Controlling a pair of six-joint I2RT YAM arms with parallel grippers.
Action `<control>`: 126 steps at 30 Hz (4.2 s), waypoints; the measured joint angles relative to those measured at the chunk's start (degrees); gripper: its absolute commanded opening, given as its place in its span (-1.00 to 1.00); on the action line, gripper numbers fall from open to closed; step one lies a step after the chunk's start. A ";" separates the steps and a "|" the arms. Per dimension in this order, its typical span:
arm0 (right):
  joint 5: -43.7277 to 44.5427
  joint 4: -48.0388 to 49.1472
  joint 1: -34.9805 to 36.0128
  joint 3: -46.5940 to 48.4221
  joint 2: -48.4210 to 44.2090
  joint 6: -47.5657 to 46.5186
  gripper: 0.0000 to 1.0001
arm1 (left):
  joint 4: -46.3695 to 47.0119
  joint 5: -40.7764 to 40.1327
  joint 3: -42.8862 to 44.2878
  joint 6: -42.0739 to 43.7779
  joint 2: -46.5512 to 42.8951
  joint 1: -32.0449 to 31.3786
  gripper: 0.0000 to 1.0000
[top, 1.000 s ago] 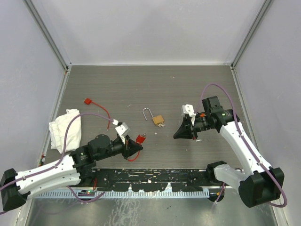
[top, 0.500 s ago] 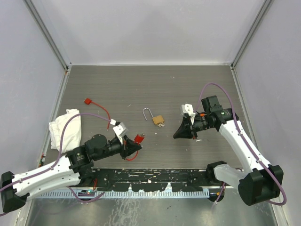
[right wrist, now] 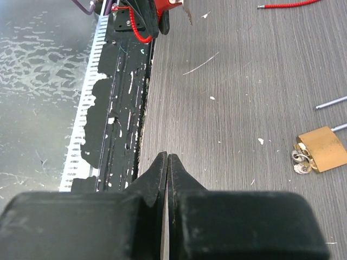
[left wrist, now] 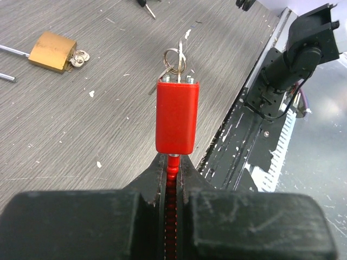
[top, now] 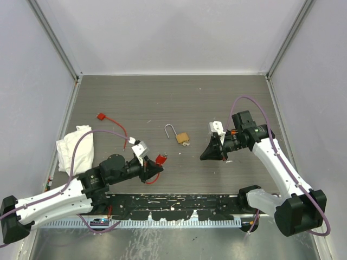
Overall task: Lock with the key
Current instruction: Lock the lock.
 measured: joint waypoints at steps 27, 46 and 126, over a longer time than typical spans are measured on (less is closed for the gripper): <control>2.89 2.32 0.00 0.79 -2.64 1.60 -0.98 | -3.08 1.90 0.48 1.70 -2.80 0.02 -1.00; 3.96 6.82 0.00 -1.14 -0.83 4.31 -0.98 | -3.13 1.81 4.02 11.93 4.42 0.02 -1.00; -2.95 31.41 15.76 -5.81 7.65 15.37 -0.42 | -7.54 18.60 16.94 21.29 28.94 4.33 -1.00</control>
